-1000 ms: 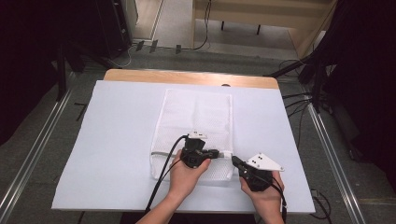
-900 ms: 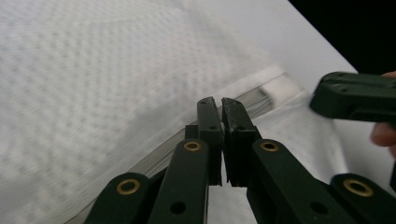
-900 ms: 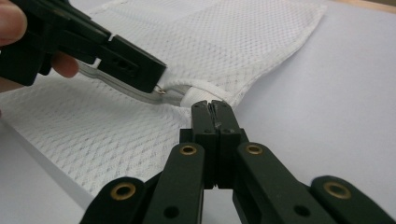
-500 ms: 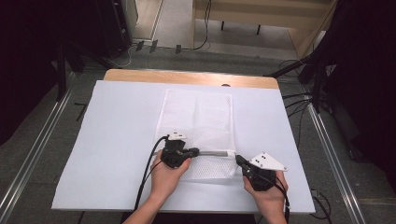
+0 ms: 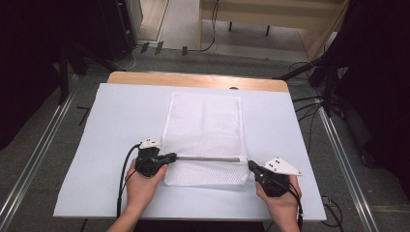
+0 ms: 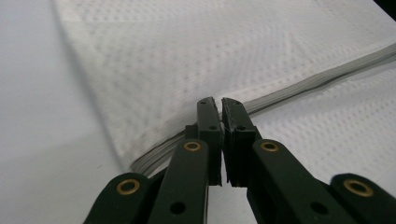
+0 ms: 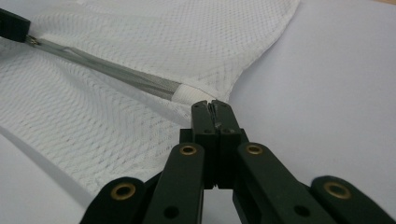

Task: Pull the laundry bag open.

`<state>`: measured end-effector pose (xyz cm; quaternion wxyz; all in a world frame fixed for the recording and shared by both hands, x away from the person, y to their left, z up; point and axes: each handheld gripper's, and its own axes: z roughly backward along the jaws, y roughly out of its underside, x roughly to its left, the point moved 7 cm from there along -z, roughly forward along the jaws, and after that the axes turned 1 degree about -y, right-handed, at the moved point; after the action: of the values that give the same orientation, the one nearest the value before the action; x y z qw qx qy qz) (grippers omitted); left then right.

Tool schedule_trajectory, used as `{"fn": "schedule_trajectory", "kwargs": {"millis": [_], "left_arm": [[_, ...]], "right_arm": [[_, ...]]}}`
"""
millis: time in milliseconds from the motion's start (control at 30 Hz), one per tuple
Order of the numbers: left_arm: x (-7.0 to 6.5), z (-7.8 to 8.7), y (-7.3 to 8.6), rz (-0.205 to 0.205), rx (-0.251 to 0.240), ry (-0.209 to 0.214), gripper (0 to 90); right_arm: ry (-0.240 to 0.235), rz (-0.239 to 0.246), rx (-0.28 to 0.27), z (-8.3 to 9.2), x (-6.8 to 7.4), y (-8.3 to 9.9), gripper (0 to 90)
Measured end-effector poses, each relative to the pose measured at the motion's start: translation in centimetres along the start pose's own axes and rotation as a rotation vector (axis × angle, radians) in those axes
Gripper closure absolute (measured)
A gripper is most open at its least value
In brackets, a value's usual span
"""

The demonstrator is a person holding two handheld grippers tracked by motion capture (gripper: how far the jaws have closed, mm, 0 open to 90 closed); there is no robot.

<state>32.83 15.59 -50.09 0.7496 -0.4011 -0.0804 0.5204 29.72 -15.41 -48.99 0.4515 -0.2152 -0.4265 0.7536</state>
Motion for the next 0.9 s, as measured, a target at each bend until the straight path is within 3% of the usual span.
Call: {"fn": "schedule_trajectory", "kwargs": {"millis": [300,467,567,700,733,767,833,900], "left_arm": [[2.0,2.0,0.7,0.020,-0.018,-0.030,88.0],[2.5,2.8,1.1,0.011,-0.016,-0.050,88.0],[2.5,3.1,1.5,0.029,-0.026,-0.027,88.0],[2.3,3.4,1.7,0.033,-0.070,-0.040,87.0],[2.5,3.6,1.6,0.045,-0.090,-0.071,69.0],[2.7,3.7,1.6,0.053,-0.093,-0.092,69.0],[3.0,4.1,1.6,0.058,-0.097,-0.100,49.9],[3.3,4.7,1.6,0.052,-0.116,-0.113,41.3]], "right_arm": [[0.002,-0.013,0.004,0.0,-0.2,0.1,90.0],[0.006,-0.004,0.009,0.0,-0.2,0.2,90.0],[0.005,-0.008,0.005,0.2,-0.3,0.2,90.0],[-0.016,-0.007,0.008,0.2,-0.1,0.4,90.0],[-0.031,-0.007,0.027,0.0,0.0,0.6,90.0],[-0.031,-0.007,0.027,0.0,0.0,0.6,90.0],[-0.026,0.008,0.034,0.0,0.1,0.9,86.0],[-0.035,-0.008,0.029,0.1,0.0,0.9,79.6]]}}
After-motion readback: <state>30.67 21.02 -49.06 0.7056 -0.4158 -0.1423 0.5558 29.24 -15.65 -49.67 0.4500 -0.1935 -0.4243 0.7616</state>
